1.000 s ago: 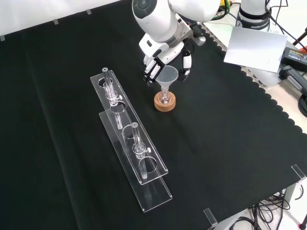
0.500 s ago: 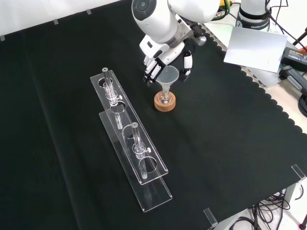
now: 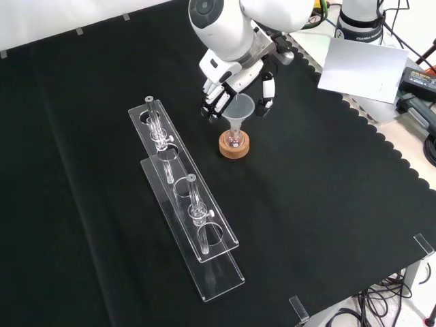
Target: Place the funnel on the round-bottom flask.
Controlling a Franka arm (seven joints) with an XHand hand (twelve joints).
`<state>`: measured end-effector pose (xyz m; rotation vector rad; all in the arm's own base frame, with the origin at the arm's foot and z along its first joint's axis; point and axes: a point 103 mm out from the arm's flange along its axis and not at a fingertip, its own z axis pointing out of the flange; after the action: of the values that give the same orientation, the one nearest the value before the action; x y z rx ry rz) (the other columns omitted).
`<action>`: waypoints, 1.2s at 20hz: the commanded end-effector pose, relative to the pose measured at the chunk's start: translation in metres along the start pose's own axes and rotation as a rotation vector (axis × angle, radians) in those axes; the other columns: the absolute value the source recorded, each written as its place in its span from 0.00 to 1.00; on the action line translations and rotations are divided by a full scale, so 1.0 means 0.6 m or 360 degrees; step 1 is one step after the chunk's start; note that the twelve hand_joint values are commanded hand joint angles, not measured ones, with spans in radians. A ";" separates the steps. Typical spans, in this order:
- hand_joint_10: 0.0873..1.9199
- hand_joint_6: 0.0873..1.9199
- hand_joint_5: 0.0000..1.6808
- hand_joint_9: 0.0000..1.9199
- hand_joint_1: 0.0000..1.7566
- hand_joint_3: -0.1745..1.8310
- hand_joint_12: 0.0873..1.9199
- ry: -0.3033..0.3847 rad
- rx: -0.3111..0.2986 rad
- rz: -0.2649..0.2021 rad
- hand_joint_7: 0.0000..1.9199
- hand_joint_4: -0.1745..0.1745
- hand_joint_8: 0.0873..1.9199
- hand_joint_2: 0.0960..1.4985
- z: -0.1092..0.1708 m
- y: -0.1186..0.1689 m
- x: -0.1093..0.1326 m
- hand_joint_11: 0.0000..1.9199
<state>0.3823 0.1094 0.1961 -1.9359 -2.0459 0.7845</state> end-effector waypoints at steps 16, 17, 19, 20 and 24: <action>0.41 0.00 0.14 0.08 0.31 0.20 0.76 0.0054 -0.0210 -0.0001 0.00 0.36 0.16 0.39 -0.039 -0.037 -0.011 0.15; 0.41 0.00 0.14 0.08 0.31 0.20 0.76 0.0057 -0.0224 -0.0002 0.00 0.36 0.16 0.39 -0.044 -0.040 -0.013 0.15; 0.41 0.00 0.13 0.08 0.31 0.20 0.76 0.0065 -0.0255 -0.0005 0.00 0.36 0.16 0.40 -0.056 -0.047 -0.016 0.15; 0.41 0.00 0.13 0.08 0.31 0.20 0.76 0.0067 -0.0275 -0.0006 0.00 0.36 0.16 0.40 -0.063 -0.051 -0.018 0.14; 0.41 0.00 0.13 0.08 0.31 0.20 0.76 0.0076 -0.0336 0.0003 0.00 0.36 0.17 0.40 -0.087 -0.067 -0.030 0.14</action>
<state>0.3777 0.1080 0.2347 -2.0081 -2.1344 0.6190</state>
